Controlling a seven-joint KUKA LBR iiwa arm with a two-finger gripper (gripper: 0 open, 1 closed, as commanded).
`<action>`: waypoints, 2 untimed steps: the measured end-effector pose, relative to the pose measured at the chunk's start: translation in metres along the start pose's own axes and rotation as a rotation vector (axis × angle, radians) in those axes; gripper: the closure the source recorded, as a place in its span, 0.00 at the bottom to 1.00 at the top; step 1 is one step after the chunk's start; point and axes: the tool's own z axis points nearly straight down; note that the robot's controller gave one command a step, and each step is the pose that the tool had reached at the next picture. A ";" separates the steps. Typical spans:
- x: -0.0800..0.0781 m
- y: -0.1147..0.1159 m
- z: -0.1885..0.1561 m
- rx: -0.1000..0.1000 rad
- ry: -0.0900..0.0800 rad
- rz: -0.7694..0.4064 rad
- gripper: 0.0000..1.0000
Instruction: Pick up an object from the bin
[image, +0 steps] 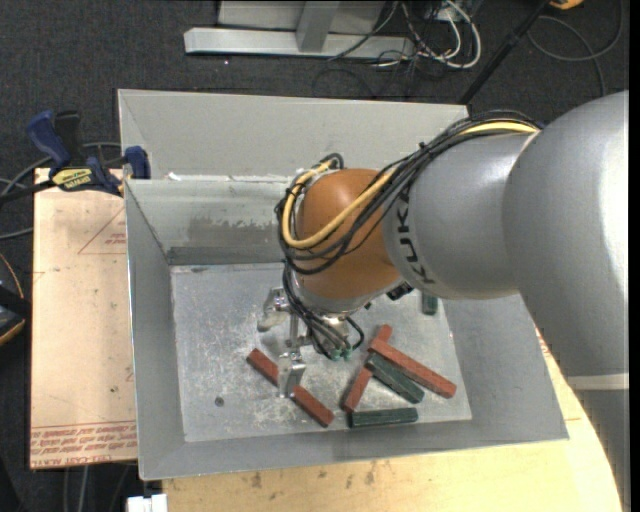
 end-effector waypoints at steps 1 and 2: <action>-0.032 -0.051 0.023 -0.004 -0.032 -0.009 1.00; -0.029 -0.052 0.026 -0.003 -0.023 -0.009 0.00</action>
Offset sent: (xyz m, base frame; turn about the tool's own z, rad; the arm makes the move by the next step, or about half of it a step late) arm 0.0000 0.0000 0.0000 0.0000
